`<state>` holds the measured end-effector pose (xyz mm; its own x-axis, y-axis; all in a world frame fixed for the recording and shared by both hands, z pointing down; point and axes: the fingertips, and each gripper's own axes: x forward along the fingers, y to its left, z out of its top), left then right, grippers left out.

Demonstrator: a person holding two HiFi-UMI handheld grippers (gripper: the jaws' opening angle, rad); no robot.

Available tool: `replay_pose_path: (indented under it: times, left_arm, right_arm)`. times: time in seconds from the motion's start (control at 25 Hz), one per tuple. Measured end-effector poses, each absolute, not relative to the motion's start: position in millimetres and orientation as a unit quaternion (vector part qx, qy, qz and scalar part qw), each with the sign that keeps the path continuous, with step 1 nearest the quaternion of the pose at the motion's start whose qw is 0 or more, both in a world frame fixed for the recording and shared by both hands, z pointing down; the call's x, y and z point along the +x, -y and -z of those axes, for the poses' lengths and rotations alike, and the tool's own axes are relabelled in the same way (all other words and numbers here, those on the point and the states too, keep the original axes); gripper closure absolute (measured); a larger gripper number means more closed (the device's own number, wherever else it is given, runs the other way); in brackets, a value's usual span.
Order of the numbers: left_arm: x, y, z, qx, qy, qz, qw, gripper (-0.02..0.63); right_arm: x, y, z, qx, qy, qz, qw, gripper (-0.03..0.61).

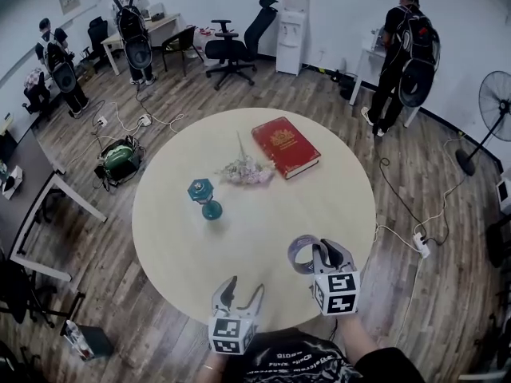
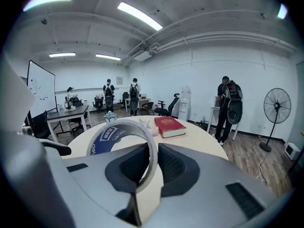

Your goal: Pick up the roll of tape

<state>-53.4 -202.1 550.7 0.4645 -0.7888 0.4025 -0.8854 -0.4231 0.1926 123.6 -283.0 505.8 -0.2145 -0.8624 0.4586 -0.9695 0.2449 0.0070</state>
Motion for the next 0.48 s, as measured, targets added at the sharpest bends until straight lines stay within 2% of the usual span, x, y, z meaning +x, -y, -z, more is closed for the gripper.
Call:
replay_pose_path:
  times: [0.2,0.48]
  left_arm:
    - [-54.3,200.7,-553.6,0.835,0.498,-0.127,0.194,0.321]
    - [-56.6,191.9,-558.4,0.839,0.489,-0.137,0.194,0.321]
  right_arm:
    - [116.6,253.3,-513.1,0.598,0.769,-0.165,0.157,0.515]
    - [110.5,214.7,-525.2,0.603,0.763,-0.176,0.153,0.515]
